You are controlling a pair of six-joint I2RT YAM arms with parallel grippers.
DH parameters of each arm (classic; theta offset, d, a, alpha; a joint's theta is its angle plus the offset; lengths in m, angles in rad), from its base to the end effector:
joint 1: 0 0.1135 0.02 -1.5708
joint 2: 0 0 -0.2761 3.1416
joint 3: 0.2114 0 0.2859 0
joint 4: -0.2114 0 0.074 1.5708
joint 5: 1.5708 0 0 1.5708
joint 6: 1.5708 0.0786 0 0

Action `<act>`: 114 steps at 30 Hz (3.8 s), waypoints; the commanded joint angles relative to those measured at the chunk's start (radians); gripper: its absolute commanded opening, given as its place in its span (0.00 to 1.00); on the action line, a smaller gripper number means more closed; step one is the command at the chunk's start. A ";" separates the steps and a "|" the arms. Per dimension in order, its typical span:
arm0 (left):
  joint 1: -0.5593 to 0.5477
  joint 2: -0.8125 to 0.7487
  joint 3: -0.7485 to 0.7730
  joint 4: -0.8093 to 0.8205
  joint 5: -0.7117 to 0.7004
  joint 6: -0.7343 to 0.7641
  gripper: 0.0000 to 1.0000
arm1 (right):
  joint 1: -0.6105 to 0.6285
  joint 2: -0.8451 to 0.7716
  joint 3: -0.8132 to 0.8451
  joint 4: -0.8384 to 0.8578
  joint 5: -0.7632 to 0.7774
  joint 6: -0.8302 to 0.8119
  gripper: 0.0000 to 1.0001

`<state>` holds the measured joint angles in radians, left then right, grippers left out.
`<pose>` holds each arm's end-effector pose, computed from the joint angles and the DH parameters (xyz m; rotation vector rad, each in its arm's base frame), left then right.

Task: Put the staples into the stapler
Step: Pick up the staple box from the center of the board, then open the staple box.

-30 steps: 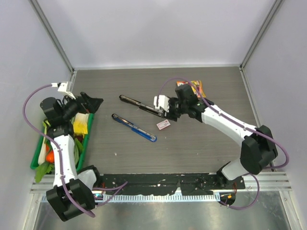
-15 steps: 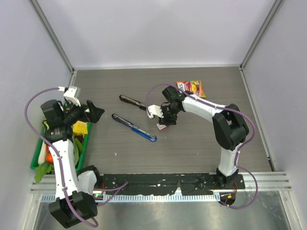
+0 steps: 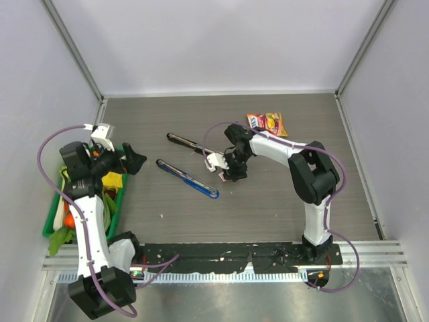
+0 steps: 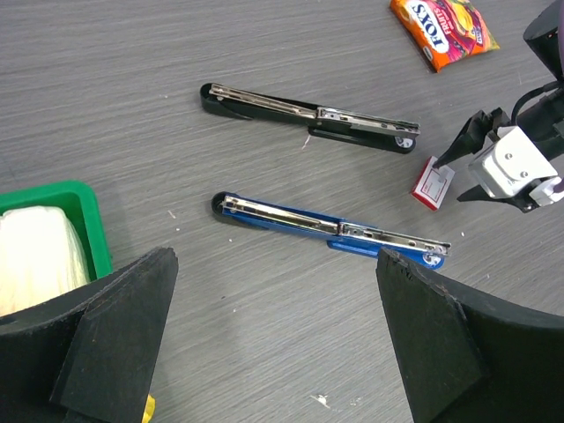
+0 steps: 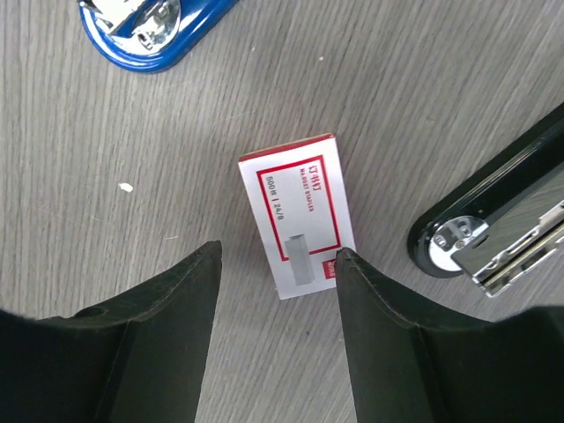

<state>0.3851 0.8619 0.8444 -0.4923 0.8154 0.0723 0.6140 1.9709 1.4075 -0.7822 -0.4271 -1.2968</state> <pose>0.2369 0.0343 0.3158 0.1786 1.9419 -0.5438 0.3314 0.2734 0.1274 -2.2870 1.5342 0.4583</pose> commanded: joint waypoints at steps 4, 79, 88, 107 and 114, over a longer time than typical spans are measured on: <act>-0.005 0.002 -0.016 0.014 0.024 0.012 1.00 | 0.003 -0.006 0.047 0.001 -0.029 -0.038 0.61; -0.907 0.908 0.378 0.618 0.070 -0.468 0.79 | -0.138 -0.843 -0.651 0.701 -0.022 0.619 0.48; -0.916 0.937 0.389 0.629 0.074 -0.486 0.79 | -0.143 -0.868 -0.677 0.713 -0.052 0.625 0.48; -0.940 0.983 0.401 0.637 0.102 -0.503 0.78 | -0.145 -0.843 -0.680 0.739 -0.064 0.628 0.48; -0.968 1.009 0.412 0.606 0.094 -0.479 0.78 | -0.145 -0.851 -0.686 0.747 -0.070 0.628 0.48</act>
<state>-0.5522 1.8435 1.2133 0.1146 0.8848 -0.4179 0.4690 1.1347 0.7174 -0.1116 -0.4660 -0.6773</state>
